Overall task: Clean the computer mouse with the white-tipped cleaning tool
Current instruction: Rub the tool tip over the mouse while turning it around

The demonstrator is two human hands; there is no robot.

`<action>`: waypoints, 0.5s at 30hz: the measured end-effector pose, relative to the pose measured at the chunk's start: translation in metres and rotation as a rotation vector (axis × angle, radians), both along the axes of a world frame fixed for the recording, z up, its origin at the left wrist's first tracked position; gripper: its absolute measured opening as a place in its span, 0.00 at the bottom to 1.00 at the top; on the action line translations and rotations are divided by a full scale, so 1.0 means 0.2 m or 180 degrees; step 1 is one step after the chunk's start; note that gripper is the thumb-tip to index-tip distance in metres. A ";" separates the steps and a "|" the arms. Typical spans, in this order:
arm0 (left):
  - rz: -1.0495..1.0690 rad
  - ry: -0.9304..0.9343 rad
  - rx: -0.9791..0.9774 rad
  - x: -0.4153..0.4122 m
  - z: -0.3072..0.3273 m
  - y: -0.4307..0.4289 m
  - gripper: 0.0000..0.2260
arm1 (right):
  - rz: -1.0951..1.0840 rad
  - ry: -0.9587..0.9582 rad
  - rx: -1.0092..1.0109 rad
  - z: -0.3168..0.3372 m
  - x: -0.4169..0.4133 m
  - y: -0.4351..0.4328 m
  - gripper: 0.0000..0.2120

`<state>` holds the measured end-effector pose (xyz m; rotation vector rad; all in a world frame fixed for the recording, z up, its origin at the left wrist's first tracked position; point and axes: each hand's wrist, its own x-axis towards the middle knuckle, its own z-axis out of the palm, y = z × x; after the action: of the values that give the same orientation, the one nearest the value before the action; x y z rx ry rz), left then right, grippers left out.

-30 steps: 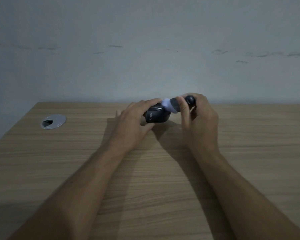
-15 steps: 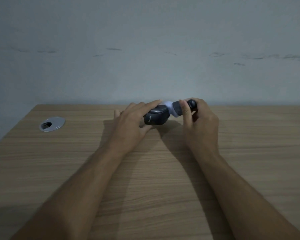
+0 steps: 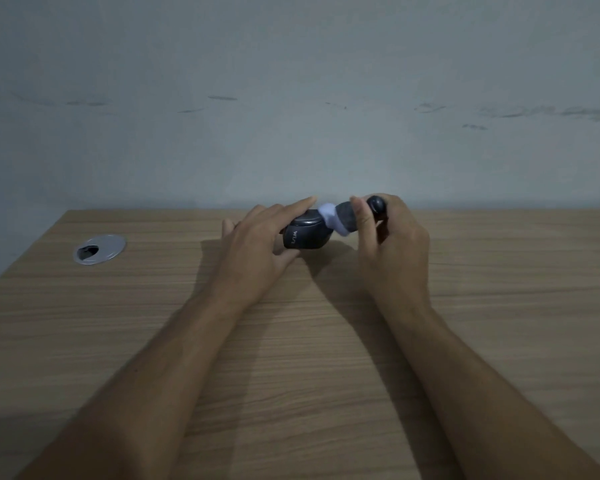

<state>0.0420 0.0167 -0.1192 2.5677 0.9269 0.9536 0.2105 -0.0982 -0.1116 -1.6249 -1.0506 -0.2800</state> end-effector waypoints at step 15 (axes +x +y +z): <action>-0.0112 -0.0217 -0.0342 -0.02 0.02 -0.01 0.36 | 0.0263 -0.0115 0.0090 0.01 -0.10 0.01 0.10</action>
<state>0.0389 0.0153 -0.1157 2.4385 0.8866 0.9486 0.1914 -0.0961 -0.1099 -1.5522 -1.1334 -0.2687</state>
